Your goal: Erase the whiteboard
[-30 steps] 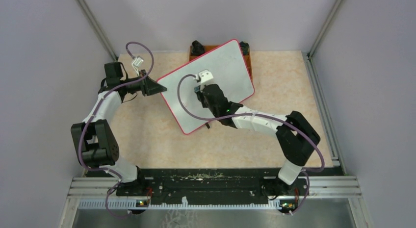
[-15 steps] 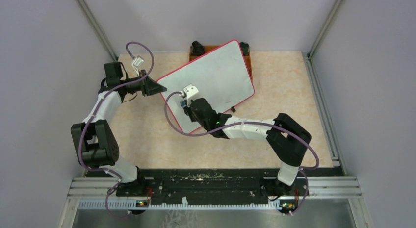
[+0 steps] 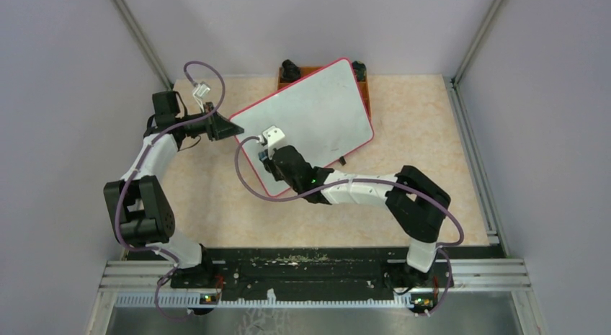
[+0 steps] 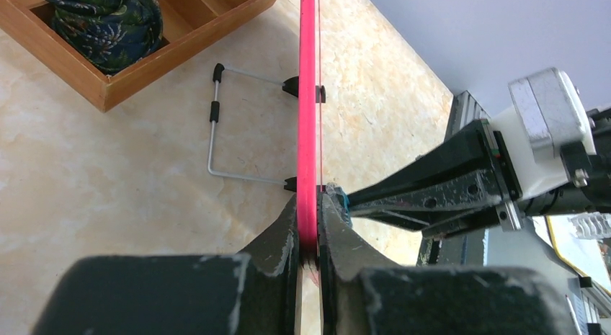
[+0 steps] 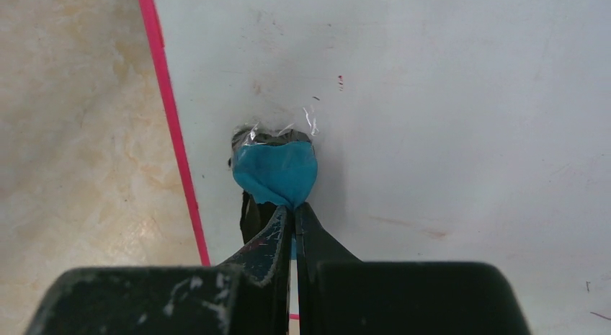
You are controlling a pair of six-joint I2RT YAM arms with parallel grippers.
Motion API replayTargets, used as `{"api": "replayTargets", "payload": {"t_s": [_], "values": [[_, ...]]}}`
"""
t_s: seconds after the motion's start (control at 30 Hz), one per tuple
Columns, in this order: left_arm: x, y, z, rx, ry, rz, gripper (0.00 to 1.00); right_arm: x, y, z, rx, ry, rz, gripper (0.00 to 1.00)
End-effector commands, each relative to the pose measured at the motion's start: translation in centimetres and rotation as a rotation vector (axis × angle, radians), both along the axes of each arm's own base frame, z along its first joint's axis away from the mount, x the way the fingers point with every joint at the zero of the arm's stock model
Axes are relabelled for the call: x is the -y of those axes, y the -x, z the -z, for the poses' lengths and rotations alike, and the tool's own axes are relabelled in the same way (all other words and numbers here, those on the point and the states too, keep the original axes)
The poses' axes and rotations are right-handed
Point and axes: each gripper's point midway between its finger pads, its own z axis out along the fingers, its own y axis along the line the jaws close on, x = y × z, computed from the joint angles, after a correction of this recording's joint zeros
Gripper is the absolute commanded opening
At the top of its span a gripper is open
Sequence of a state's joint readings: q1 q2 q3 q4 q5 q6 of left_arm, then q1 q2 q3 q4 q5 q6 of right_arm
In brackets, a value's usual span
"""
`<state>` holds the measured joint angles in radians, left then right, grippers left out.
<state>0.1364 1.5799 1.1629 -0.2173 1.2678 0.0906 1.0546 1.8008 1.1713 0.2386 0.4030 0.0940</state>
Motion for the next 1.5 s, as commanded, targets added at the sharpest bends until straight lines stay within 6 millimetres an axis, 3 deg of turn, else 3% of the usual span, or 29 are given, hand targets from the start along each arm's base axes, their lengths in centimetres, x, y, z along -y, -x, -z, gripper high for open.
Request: {"api": "replayTargets", "payload": {"t_s": [0.0,0.2,0.23,0.27,0.33,0.47,0.8,0.87,1.0,1.2,1.27,1.47], "values": [[1.0,0.5,-1.4,0.109,-0.011,0.066,0.00,5.0,-4.7,-2.6,0.044,-0.056,0.149,0.00],[1.0,0.5,-1.3,0.107,-0.011,0.067,0.00,10.9,-7.7,-3.1,0.050,-0.057,0.260,0.00],[1.0,0.5,-1.3,0.107,-0.012,0.067,0.00,11.4,-8.0,-2.8,0.047,-0.051,0.271,0.00],[1.0,0.5,-1.3,0.109,-0.014,0.065,0.00,12.0,-8.1,-4.3,0.066,-0.076,0.279,0.00],[1.0,0.5,-1.2,0.108,-0.015,0.065,0.00,12.0,-8.0,-5.0,0.073,-0.096,0.270,0.00],[1.0,0.4,-1.0,0.103,-0.014,0.066,0.00,9.2,-7.0,-6.0,0.056,-0.146,0.187,0.00],[1.0,0.5,-1.0,0.102,-0.015,0.064,0.00,-2.9,-1.8,-6.0,0.058,-0.107,-0.040,0.00],[1.0,0.5,-1.0,0.103,-0.017,0.063,0.00,-4.3,-1.5,-6.5,0.066,-0.108,-0.060,0.00],[1.0,0.5,-1.0,0.105,-0.020,0.060,0.00,-4.7,-1.5,-6.2,0.062,-0.112,-0.063,0.00],[1.0,0.5,-0.9,0.104,-0.019,0.063,0.00,-1.5,-4.1,-4.4,0.054,-0.038,0.038,0.00],[1.0,0.5,-1.0,0.104,-0.019,0.063,0.00,0.5,-5.2,-3.9,0.044,-0.035,0.078,0.00],[1.0,0.4,-0.9,0.104,-0.020,0.062,0.00,9.4,-8.4,-5.7,0.044,-0.065,0.240,0.00]]}}
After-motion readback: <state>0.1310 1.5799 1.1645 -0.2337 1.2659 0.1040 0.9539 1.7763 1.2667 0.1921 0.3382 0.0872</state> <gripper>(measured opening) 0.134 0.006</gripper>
